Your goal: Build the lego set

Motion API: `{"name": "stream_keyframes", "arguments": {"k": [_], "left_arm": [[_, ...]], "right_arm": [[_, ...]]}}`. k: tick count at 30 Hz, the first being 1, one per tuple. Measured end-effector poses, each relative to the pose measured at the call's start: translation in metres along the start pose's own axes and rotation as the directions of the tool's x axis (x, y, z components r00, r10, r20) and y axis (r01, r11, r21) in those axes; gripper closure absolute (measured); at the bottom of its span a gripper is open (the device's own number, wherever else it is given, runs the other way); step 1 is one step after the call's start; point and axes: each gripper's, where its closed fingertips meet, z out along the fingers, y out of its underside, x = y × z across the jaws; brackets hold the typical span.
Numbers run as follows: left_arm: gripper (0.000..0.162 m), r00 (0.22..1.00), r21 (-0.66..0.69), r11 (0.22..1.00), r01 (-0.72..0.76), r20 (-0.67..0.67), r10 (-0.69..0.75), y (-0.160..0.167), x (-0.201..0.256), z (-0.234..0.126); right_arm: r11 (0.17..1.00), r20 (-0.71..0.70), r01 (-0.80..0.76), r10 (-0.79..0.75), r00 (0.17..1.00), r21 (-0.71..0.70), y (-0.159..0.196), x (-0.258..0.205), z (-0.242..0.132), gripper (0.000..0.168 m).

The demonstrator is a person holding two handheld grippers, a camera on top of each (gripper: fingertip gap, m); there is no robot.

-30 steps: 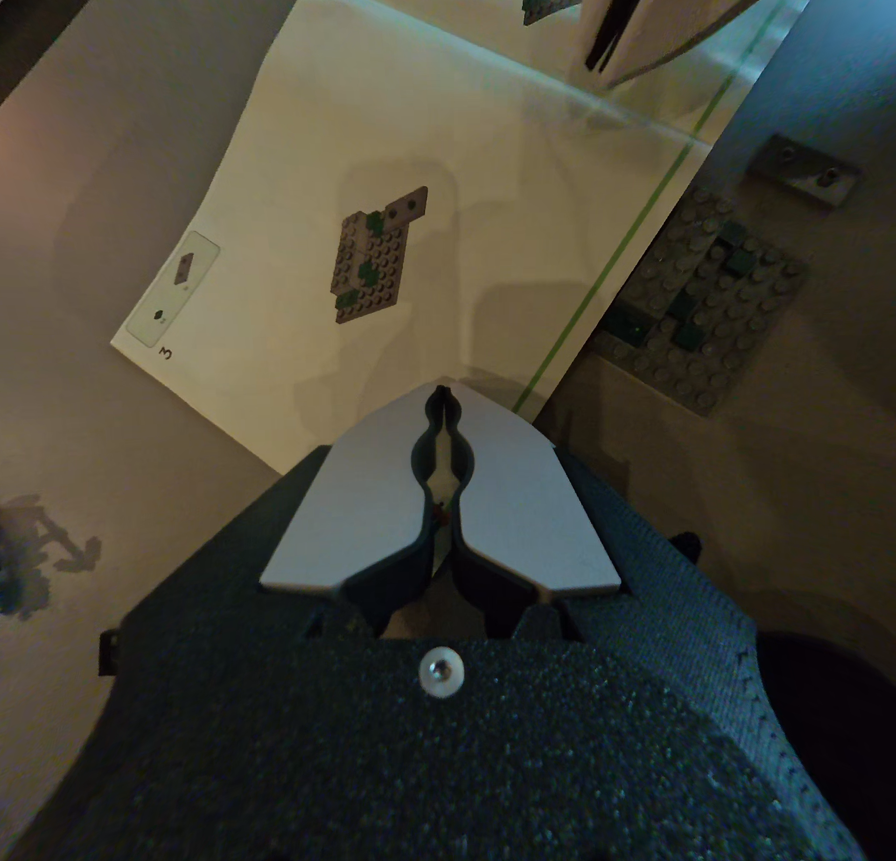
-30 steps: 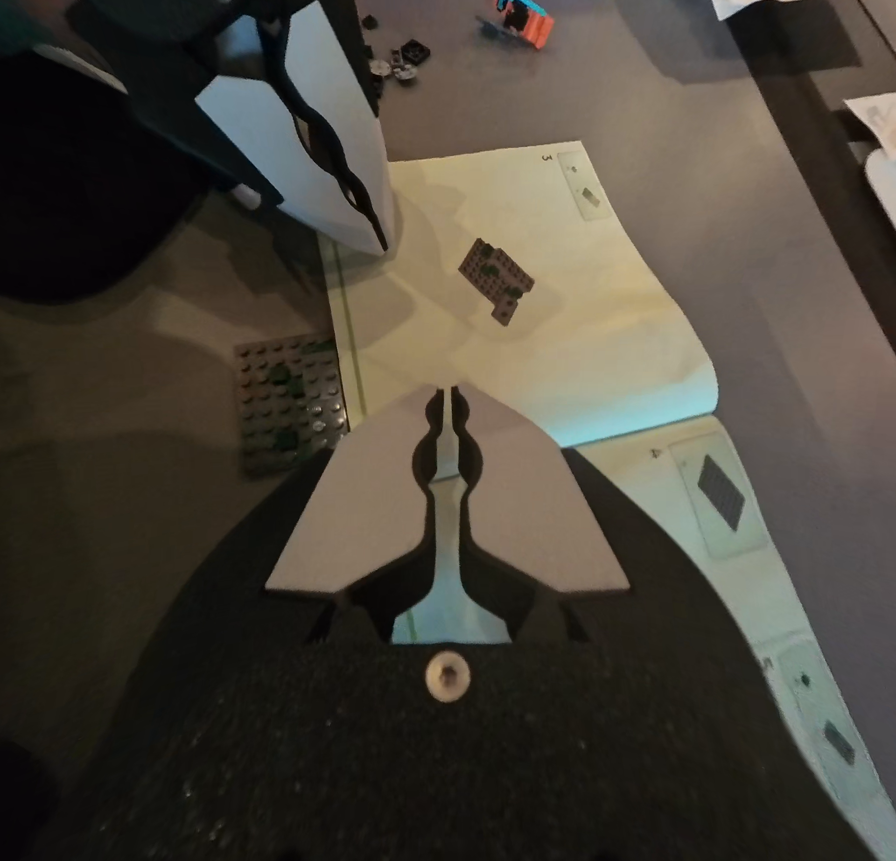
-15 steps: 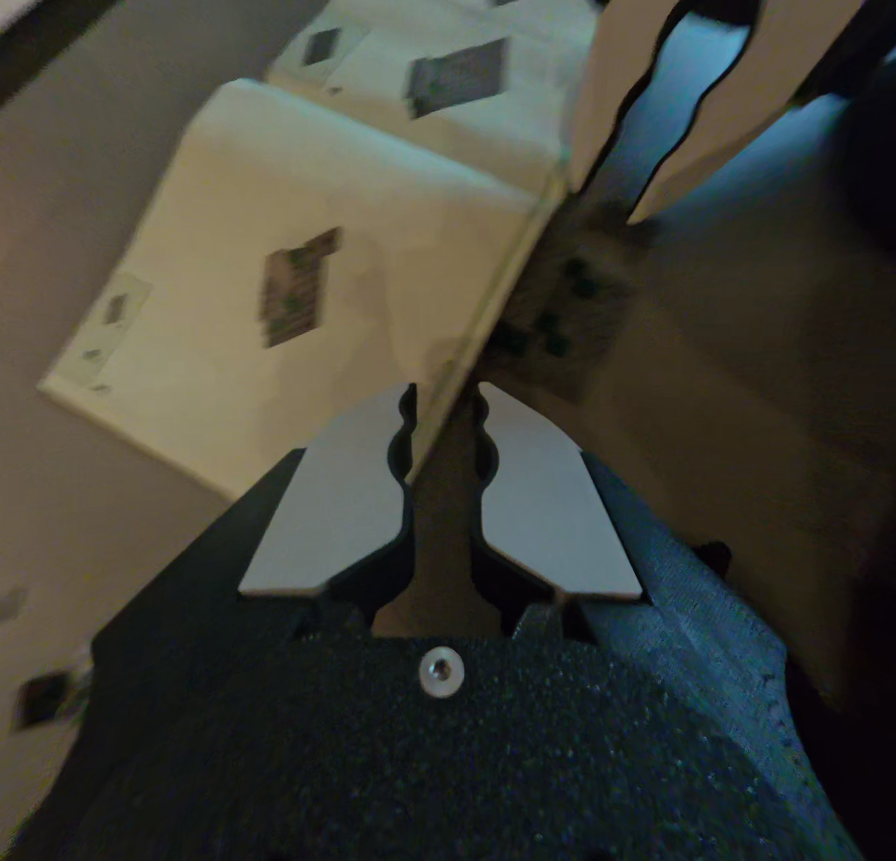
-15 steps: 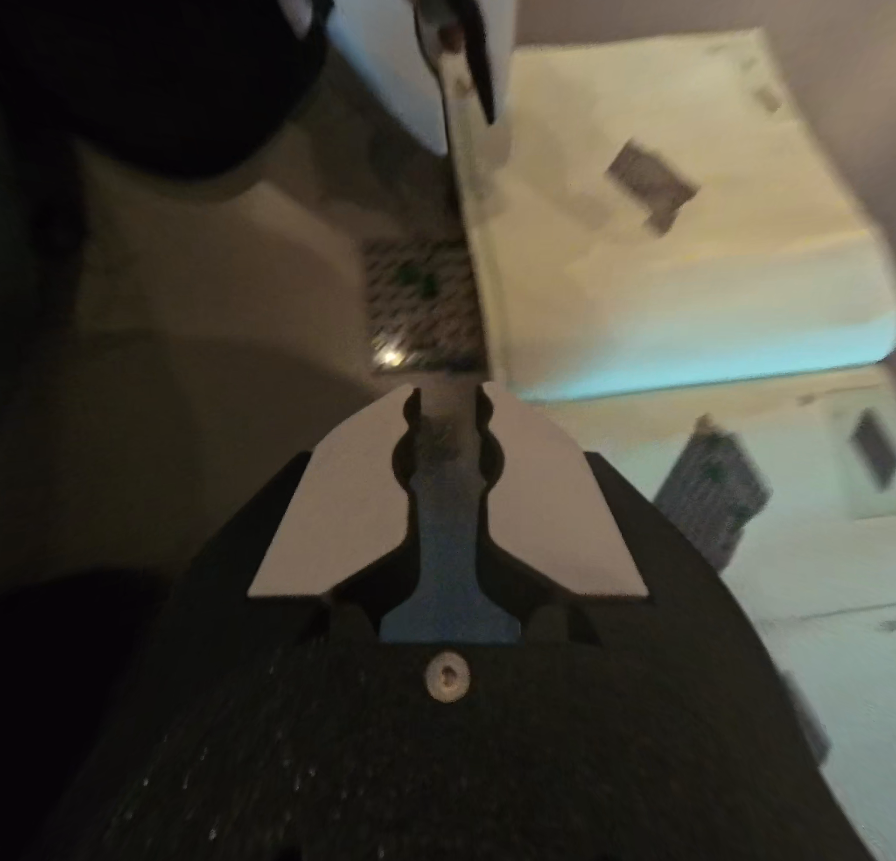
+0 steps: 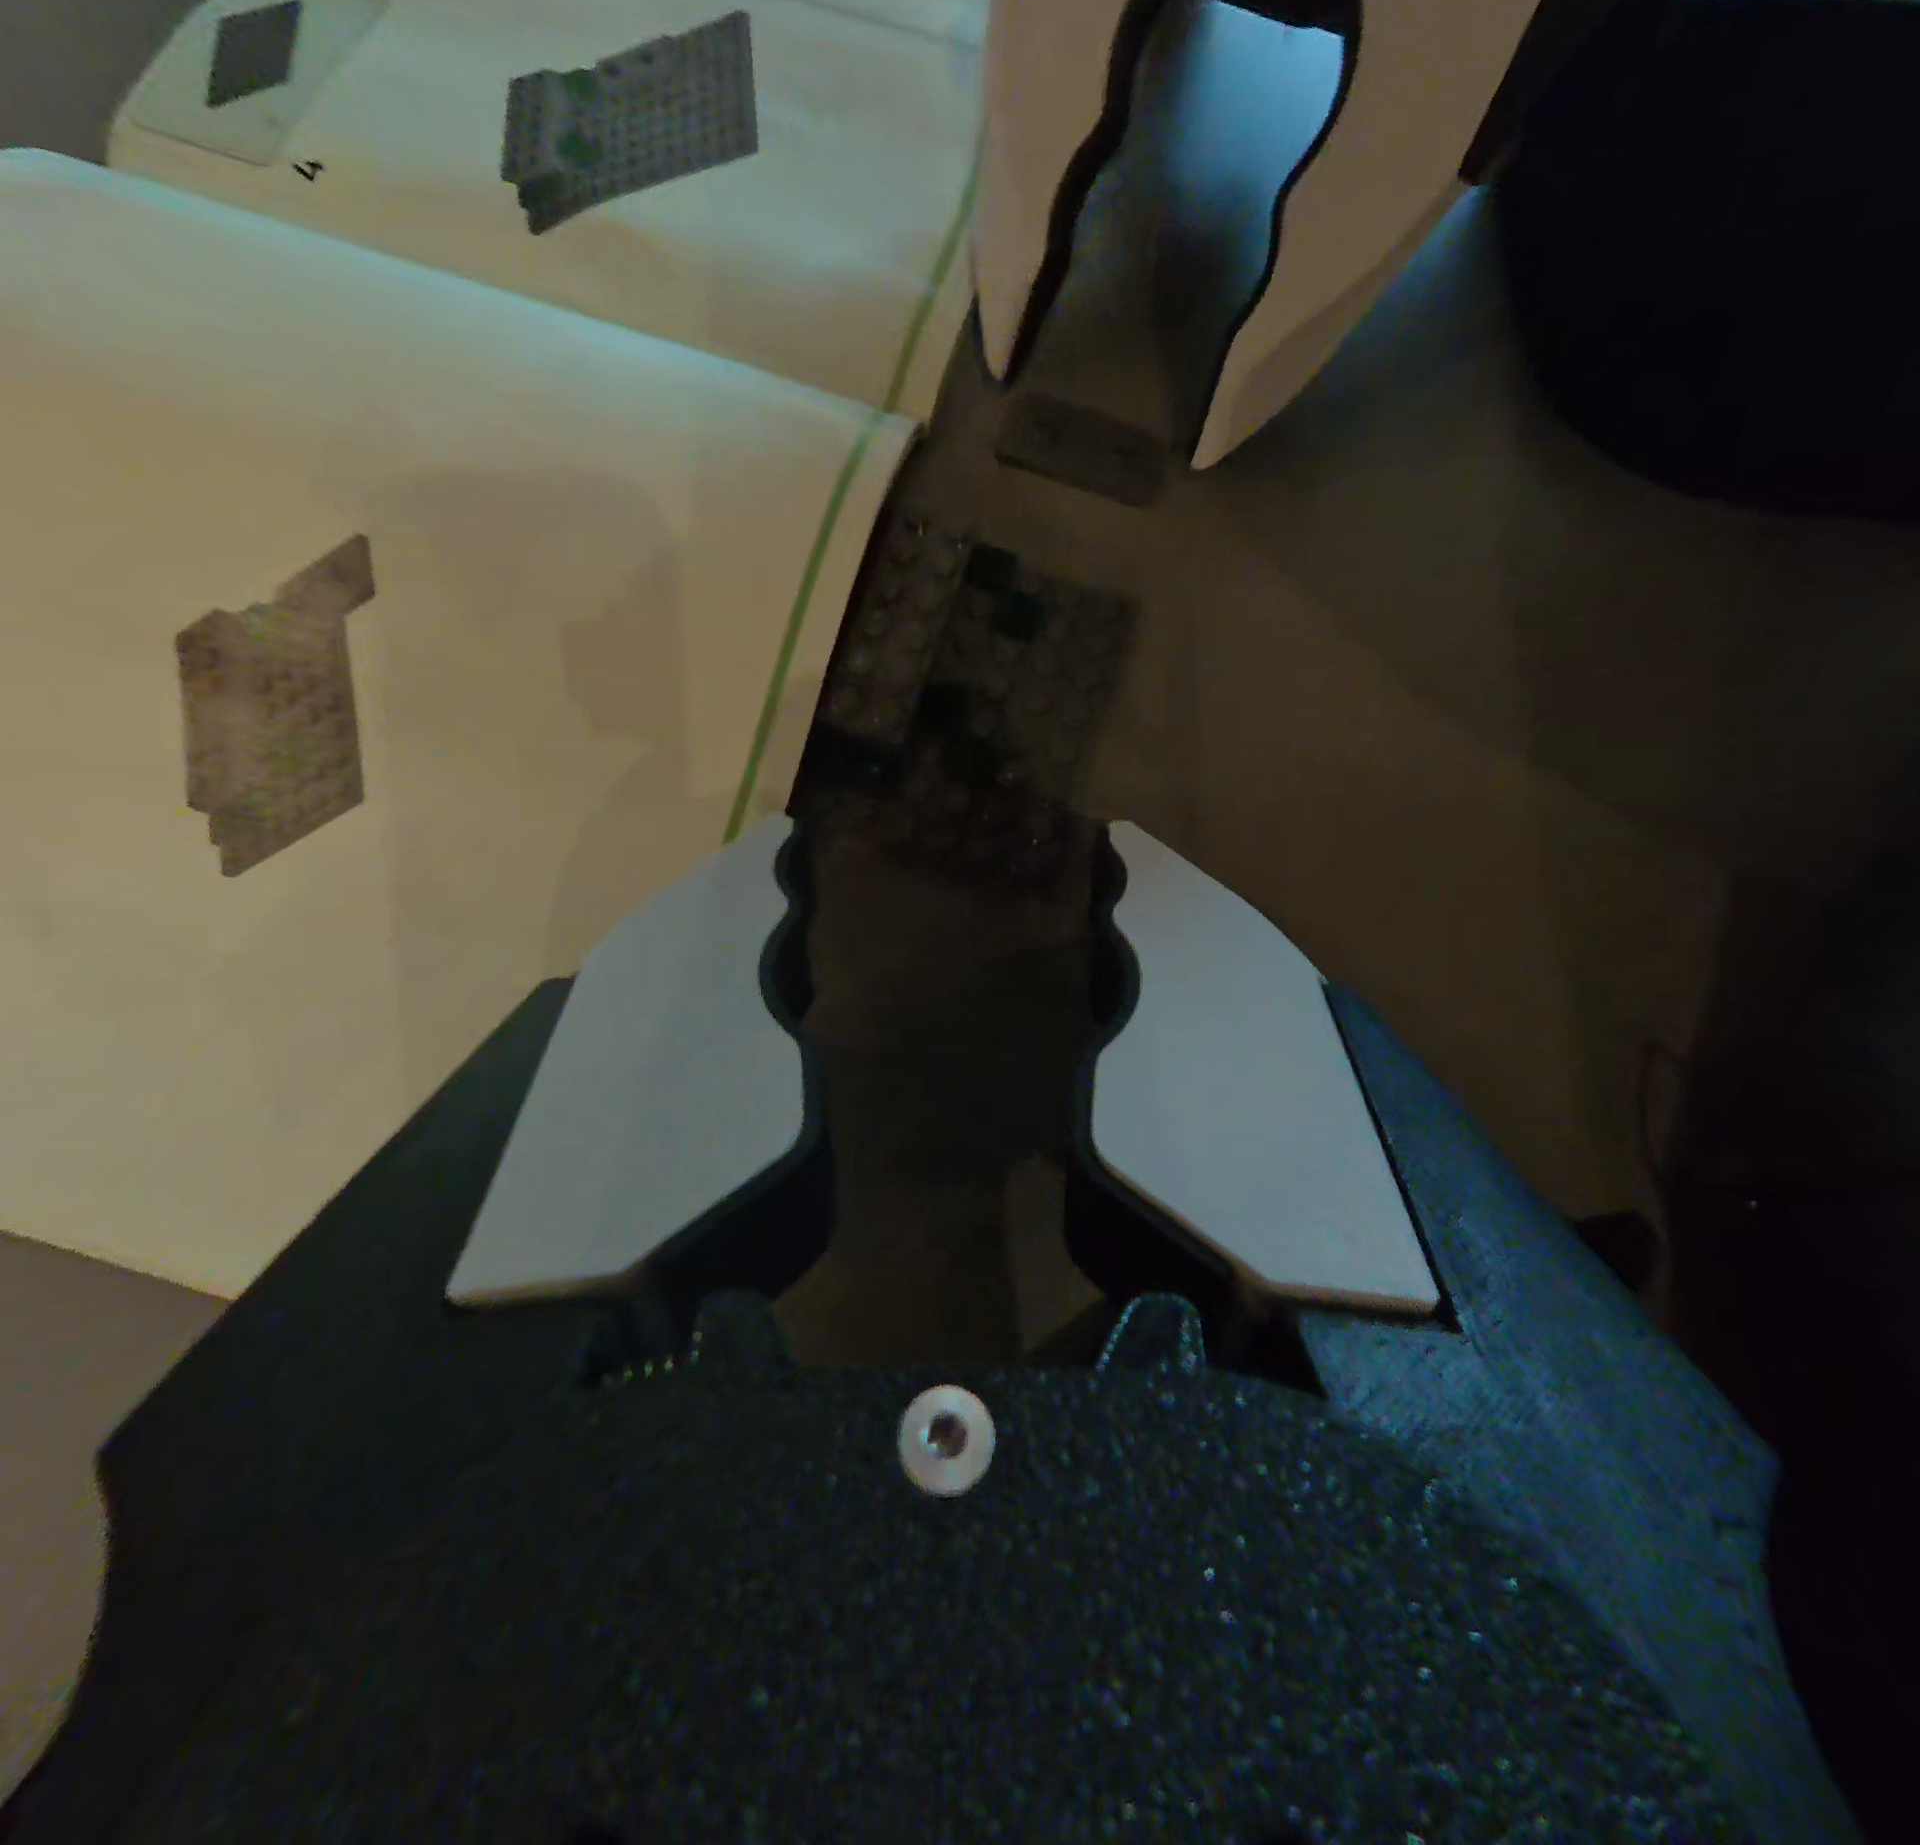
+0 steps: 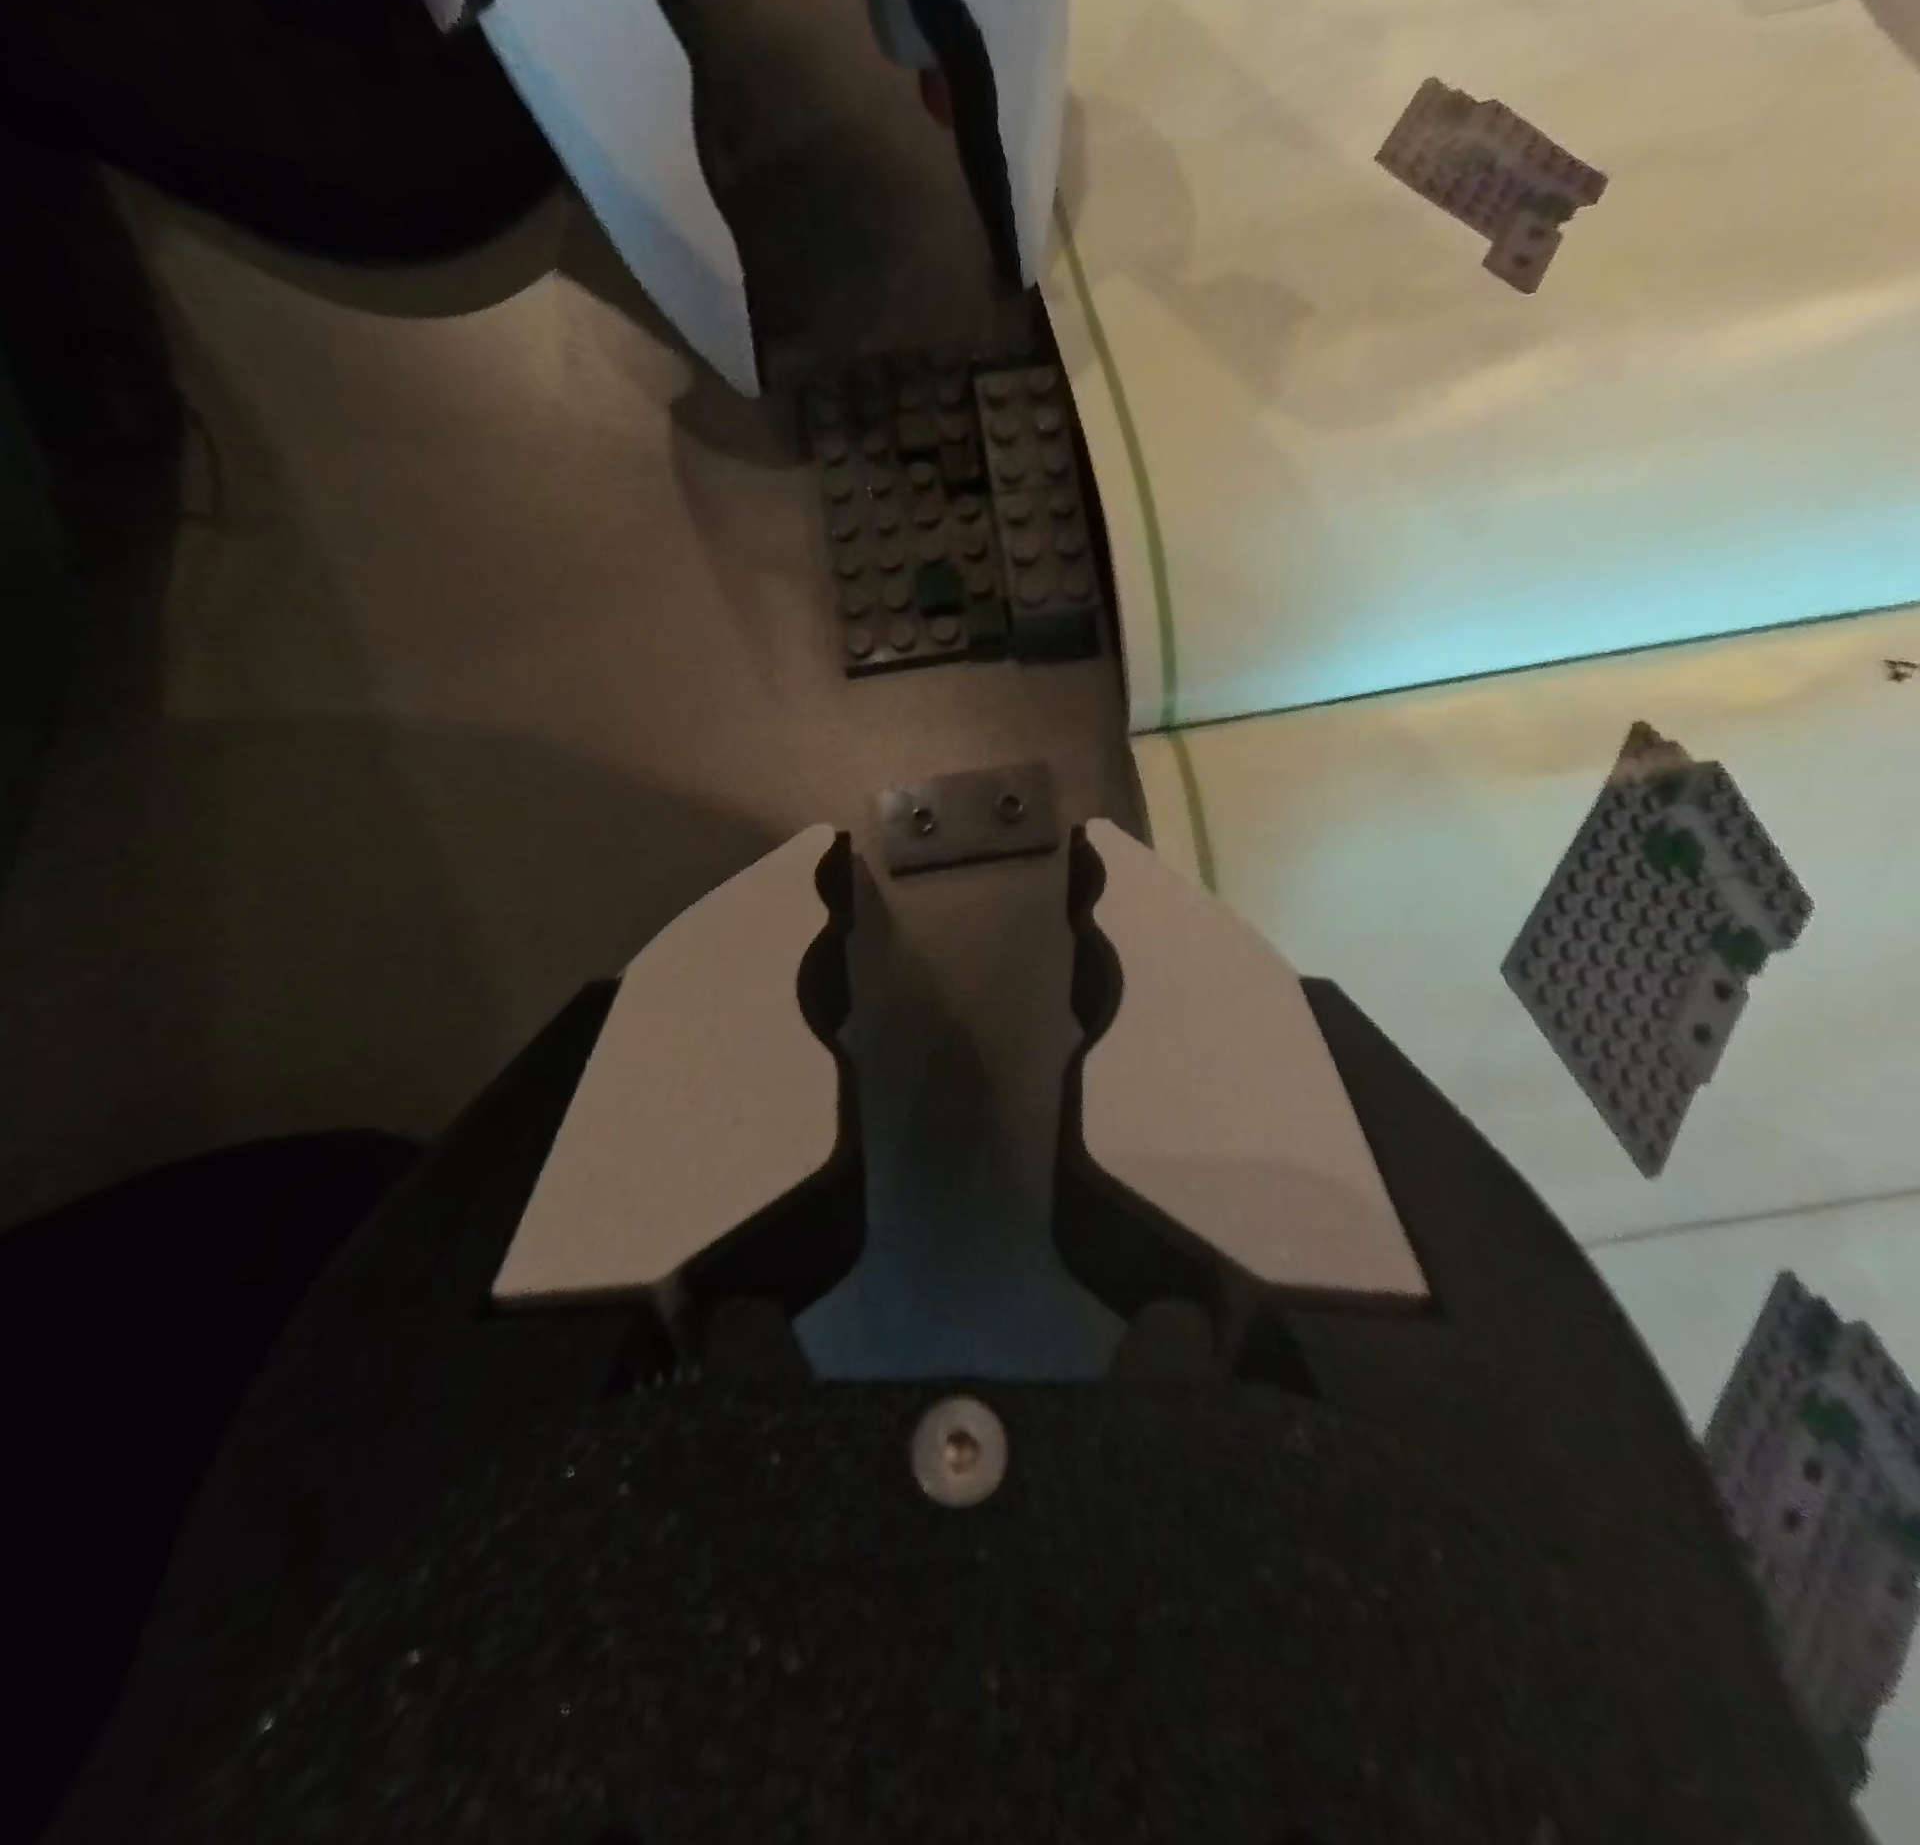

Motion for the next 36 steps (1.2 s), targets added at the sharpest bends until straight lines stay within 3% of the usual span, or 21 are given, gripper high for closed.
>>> {"name": "stream_keyframes", "arguments": {"k": [36], "left_arm": [[0.125, 0.999, -0.062, 0.998, -0.028, 0.032, 0.03, 0.005, 0.001, 0.007]], "right_arm": [[0.999, -0.036, 0.012, -0.011, 0.999, 0.034, -0.012, -0.001, -0.006, 0.136]]}}
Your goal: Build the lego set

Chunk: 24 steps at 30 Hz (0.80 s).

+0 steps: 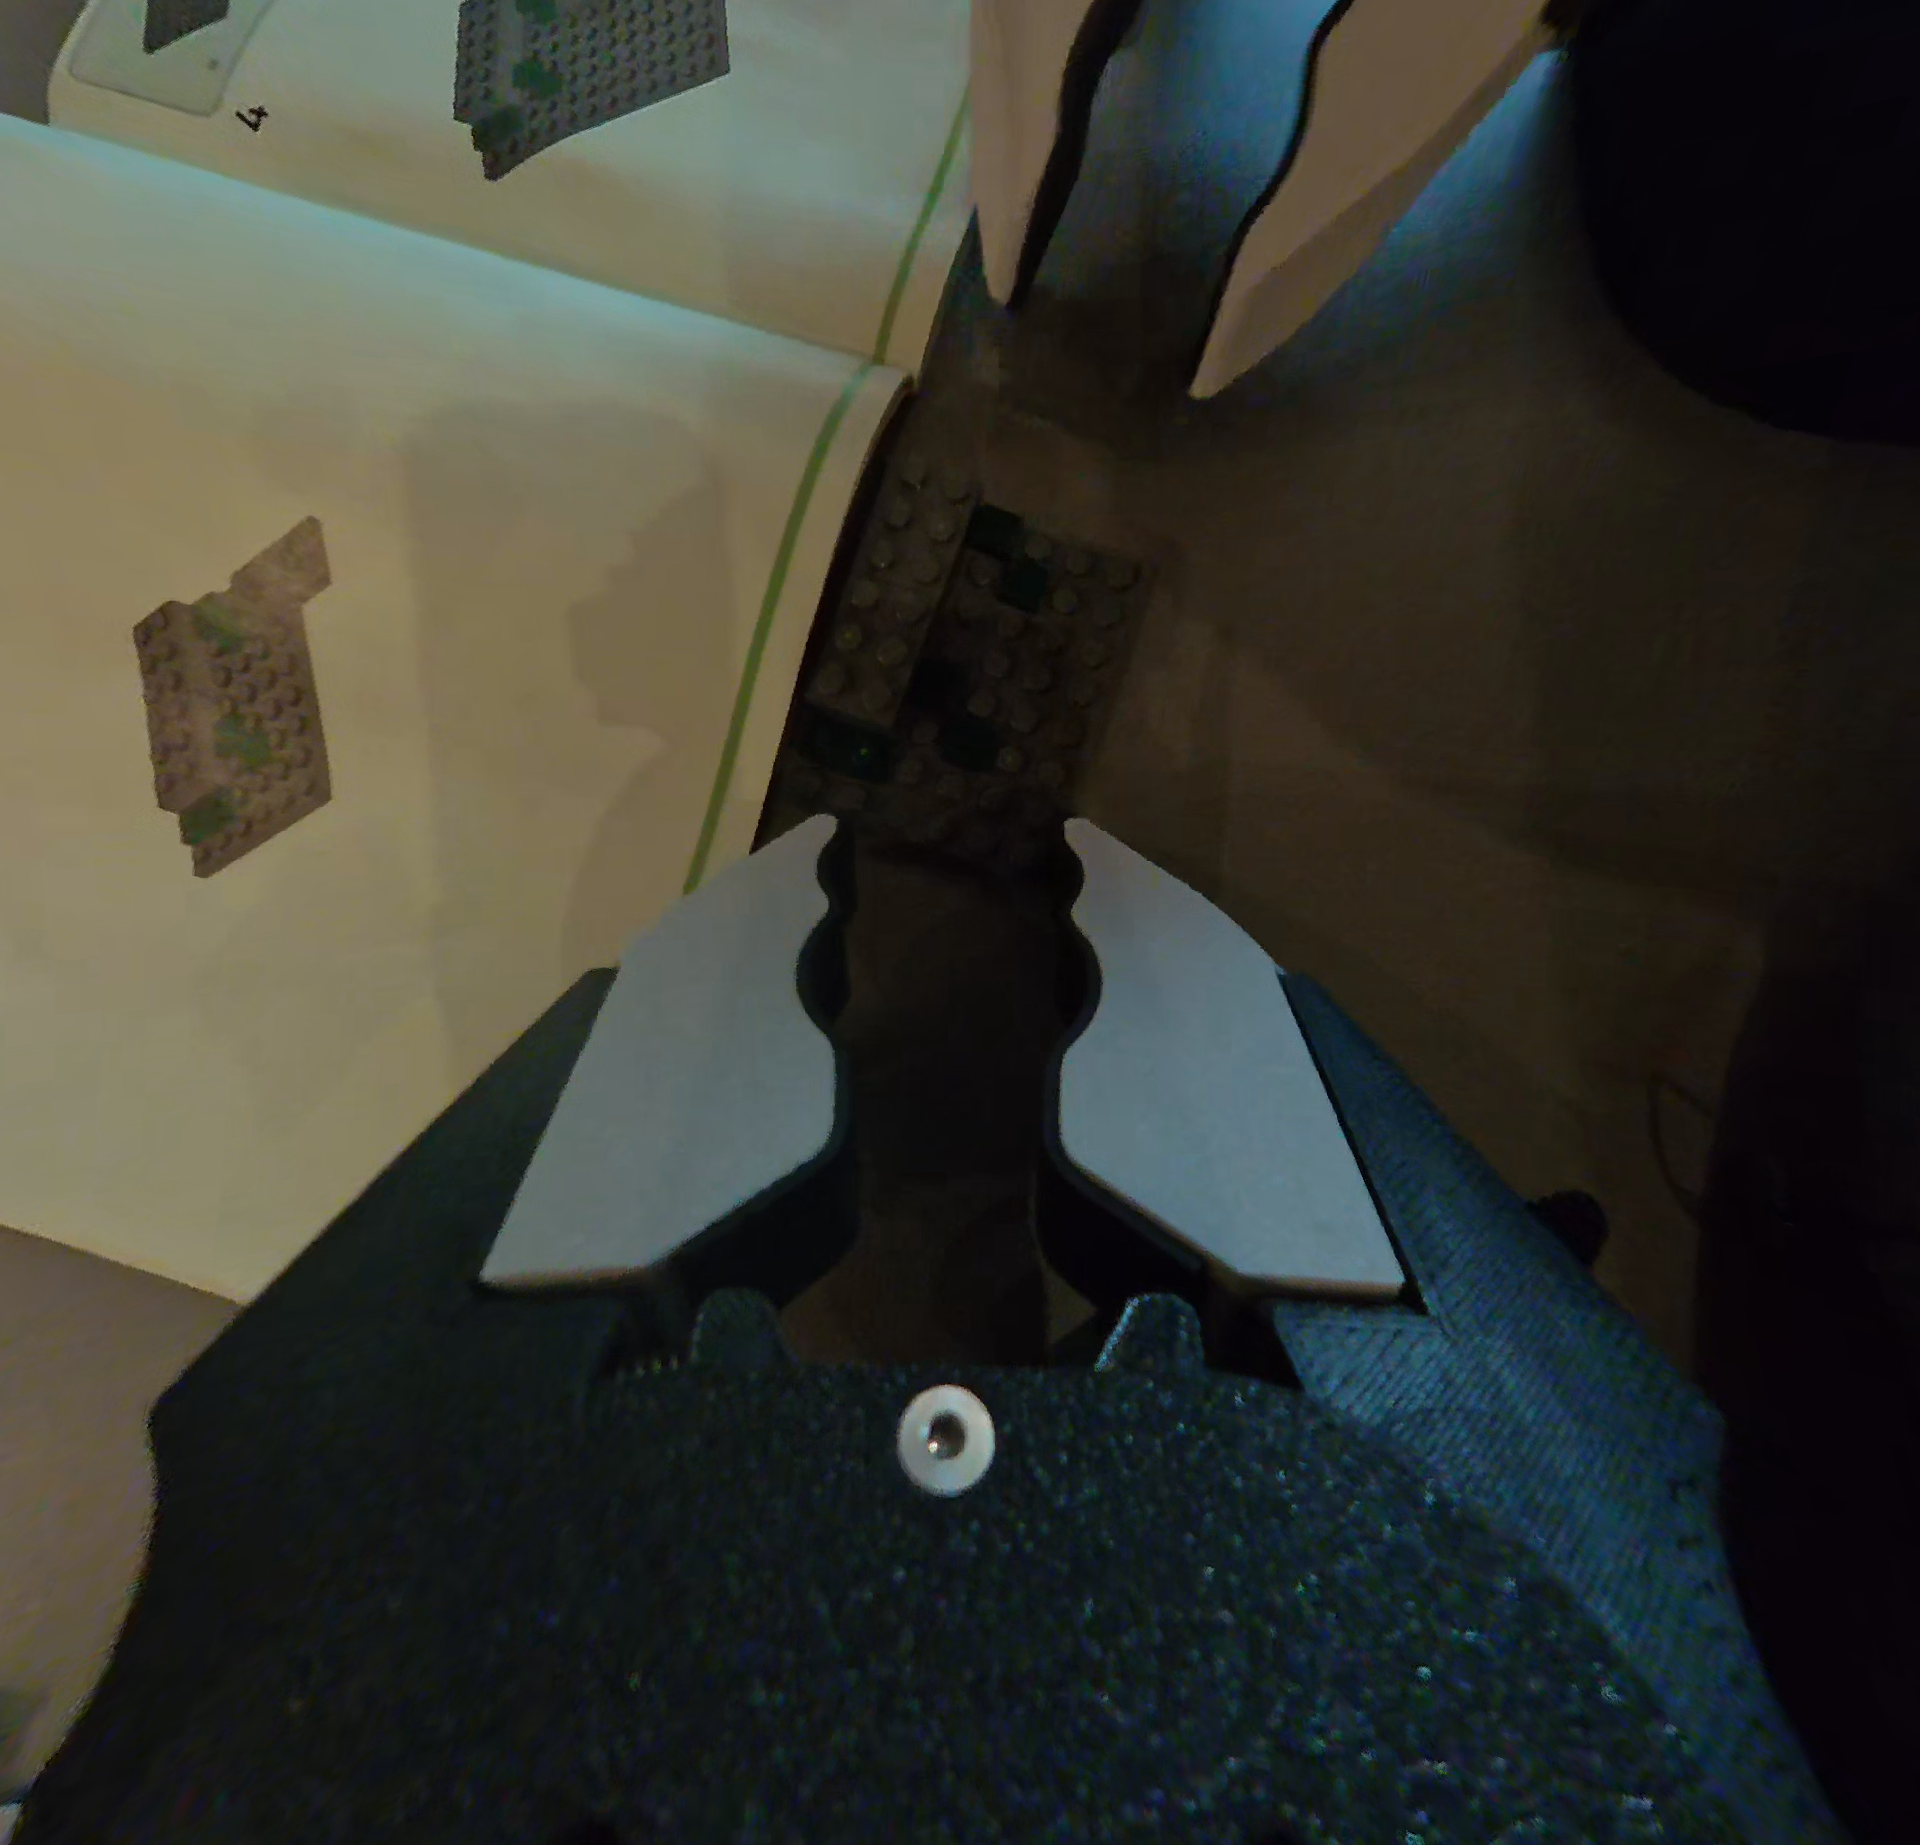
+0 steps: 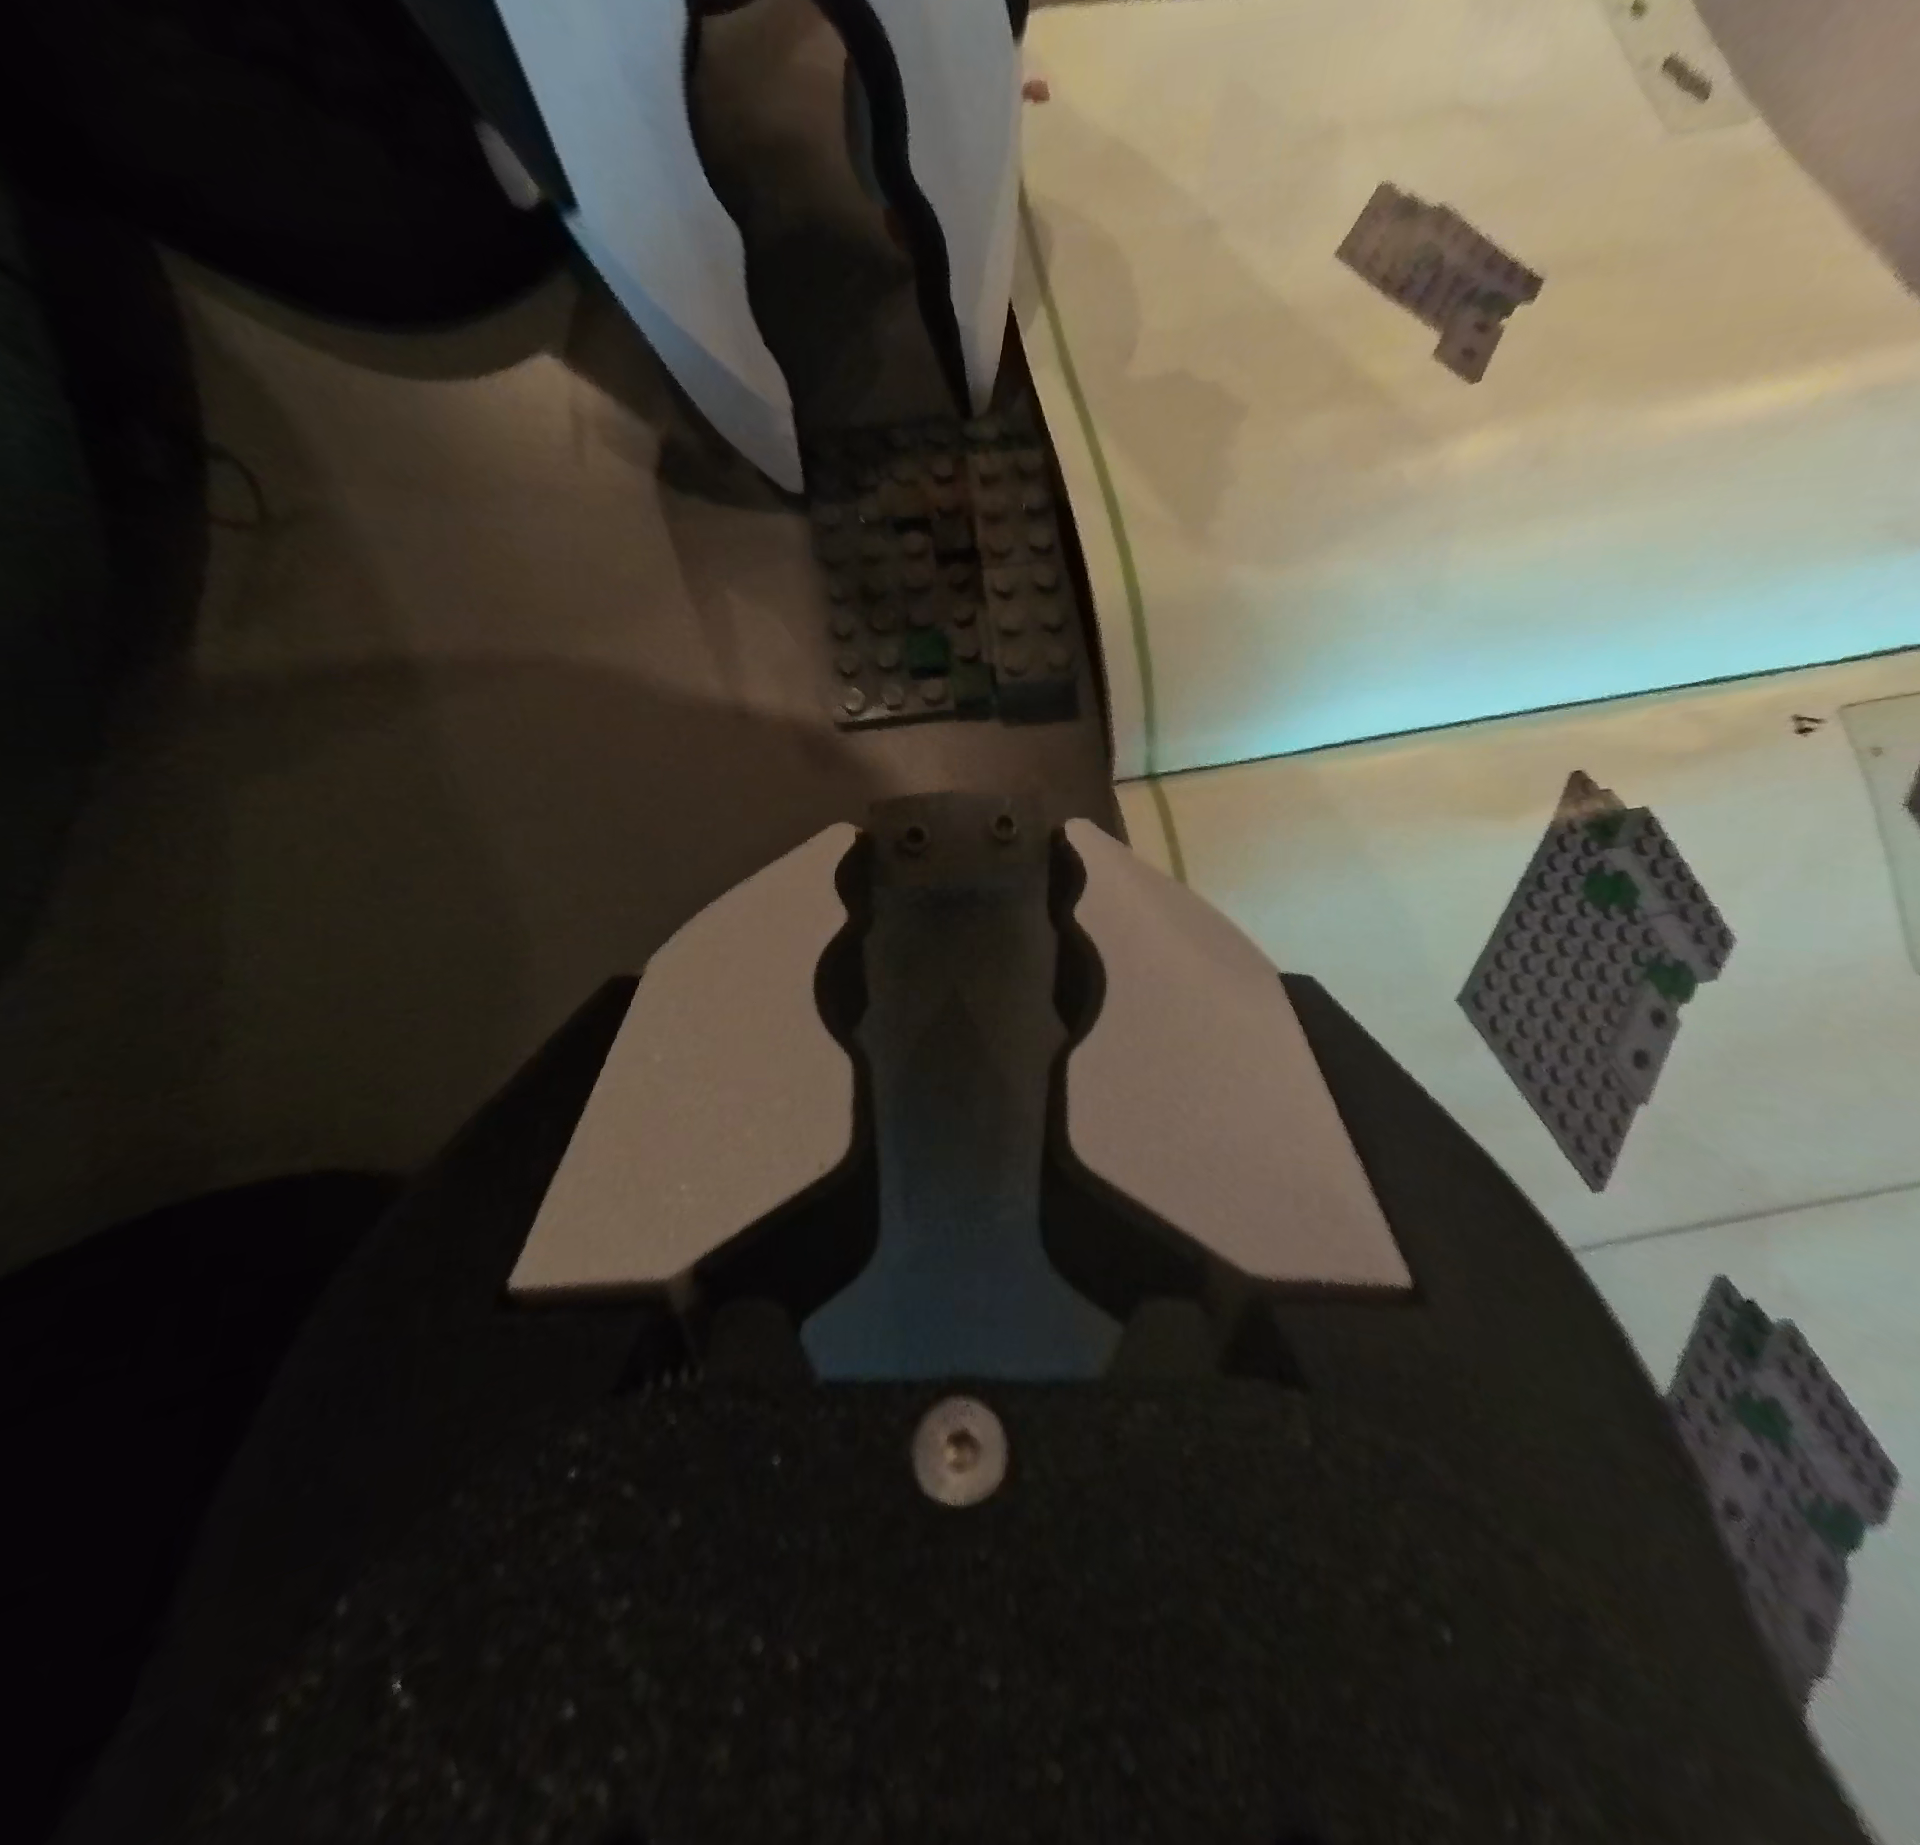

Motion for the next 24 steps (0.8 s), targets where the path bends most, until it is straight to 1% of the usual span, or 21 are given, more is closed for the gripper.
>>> {"name": "stream_keyframes", "arguments": {"k": [5, 11, 16, 24], "left_arm": [[0.127, 1.0, -0.01, 1.0, 0.016, 0.015, -0.016, 0.0, 0.001, 0.0], [0.129, 0.999, -0.014, 0.999, 0.032, 0.033, -0.032, -0.001, 0.002, 0.001], [0.129, 0.999, -0.012, 0.999, 0.033, 0.038, -0.032, -0.001, 0.002, 0.001], [0.129, 0.999, -0.006, 0.999, 0.036, 0.032, -0.035, -0.001, 0.002, 0.001]], "right_arm": [[1.0, -0.024, -0.018, 0.018, 1.0, 0.006, -0.007, -0.011, 0.0, 0.136], [1.0, -0.04, -0.008, 0.008, 0.999, -0.007, -0.016, -0.023, 0.011, 0.136], [0.999, -0.038, 0.008, -0.009, 0.999, -0.038, -0.019, -0.022, 0.023, 0.136], [0.996, -0.02, 0.03, -0.031, 0.999, -0.078, -0.019, -0.022, 0.027, 0.136]]}}
